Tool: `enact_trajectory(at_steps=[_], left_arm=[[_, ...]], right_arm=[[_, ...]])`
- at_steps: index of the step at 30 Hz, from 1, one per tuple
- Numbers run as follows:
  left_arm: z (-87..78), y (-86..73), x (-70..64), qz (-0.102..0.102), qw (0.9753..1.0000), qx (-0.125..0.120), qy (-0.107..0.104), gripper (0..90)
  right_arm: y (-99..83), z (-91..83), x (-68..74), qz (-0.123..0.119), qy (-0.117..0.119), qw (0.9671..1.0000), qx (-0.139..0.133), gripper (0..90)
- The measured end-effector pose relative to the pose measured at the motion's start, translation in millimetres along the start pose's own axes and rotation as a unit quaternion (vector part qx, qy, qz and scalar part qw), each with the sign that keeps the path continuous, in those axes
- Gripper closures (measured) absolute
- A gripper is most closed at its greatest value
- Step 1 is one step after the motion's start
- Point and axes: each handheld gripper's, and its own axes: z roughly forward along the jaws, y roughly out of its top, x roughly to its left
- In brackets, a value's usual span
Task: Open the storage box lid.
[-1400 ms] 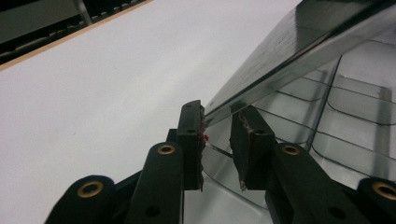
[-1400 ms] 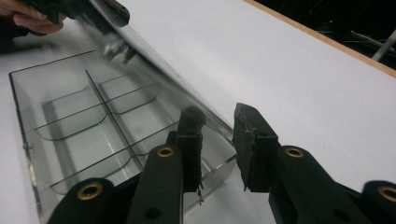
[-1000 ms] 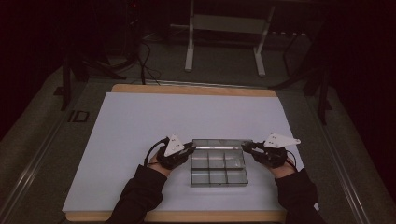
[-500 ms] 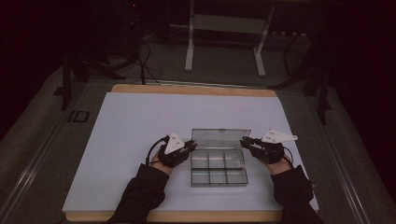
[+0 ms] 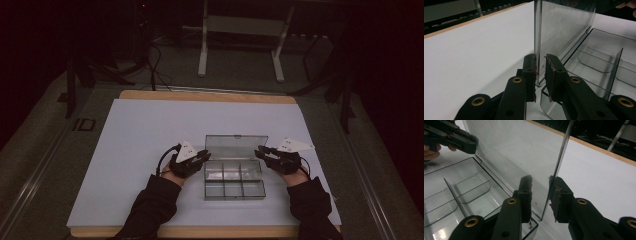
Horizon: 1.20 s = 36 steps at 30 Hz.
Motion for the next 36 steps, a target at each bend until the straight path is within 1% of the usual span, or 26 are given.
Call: enact_trajectory(at_steps=[2,4,6,10,14,16,19,22,25,27,33,36], left_arm=[[0.3,0.5,0.0,-0.003,1.0000,0.001,0.000,79.9],[0.6,0.9,0.3,-0.003,1.0000,0.004,0.001,79.9],[0.9,1.2,0.7,-0.003,1.0000,0.006,0.001,79.8],[1.8,2.2,1.2,-0.004,0.9999,0.011,0.003,79.7],[3.0,1.9,2.4,-0.013,0.9999,0.011,0.002,79.6],[3.9,1.8,3.5,-0.020,0.9997,0.012,0.001,79.4],[6.3,1.9,3.8,-0.022,0.9996,0.017,0.005,78.5],[8.5,1.1,4.5,-0.029,0.9994,0.018,0.004,76.2],[8.9,0.6,5.8,-0.037,0.9992,0.017,0.000,76.0],[9.9,1.0,6.4,-0.042,0.9988,0.024,-0.003,75.2],[11.5,1.4,5.9,-0.046,0.9986,0.025,0.000,73.2],[13.0,2.4,6.4,-0.057,0.9980,0.028,-0.002,70.1]], right_arm=[[-1.2,1.5,0.1,0.001,-0.001,1.0000,0.000,70.9],[-2.5,3.4,0.7,0.003,-0.004,1.0000,0.006,70.2],[-4.6,6.4,1.7,0.000,-0.008,0.9999,0.014,69.3],[-8.1,9.8,1.8,0.006,-0.011,0.9997,0.019,68.9],[-10.7,12.6,1.8,0.008,-0.014,0.9996,0.022,68.5],[-11.1,13.8,1.4,0.013,-0.015,0.9995,0.024,68.4],[-12.1,15.9,1.2,0.018,-0.020,0.9993,0.028,68.1],[-13.5,18.2,1.9,0.018,-0.028,0.9988,0.036,67.5],[-14.5,19.5,0.7,0.023,-0.026,0.9987,0.038,67.4],[-14.4,19.8,0.0,0.031,-0.023,0.9985,0.039,67.3],[-13.4,20.5,0.9,0.040,-0.029,0.9978,0.044,66.6],[-13.4,21.1,1.5,0.042,-0.034,0.9976,0.044,65.1]])
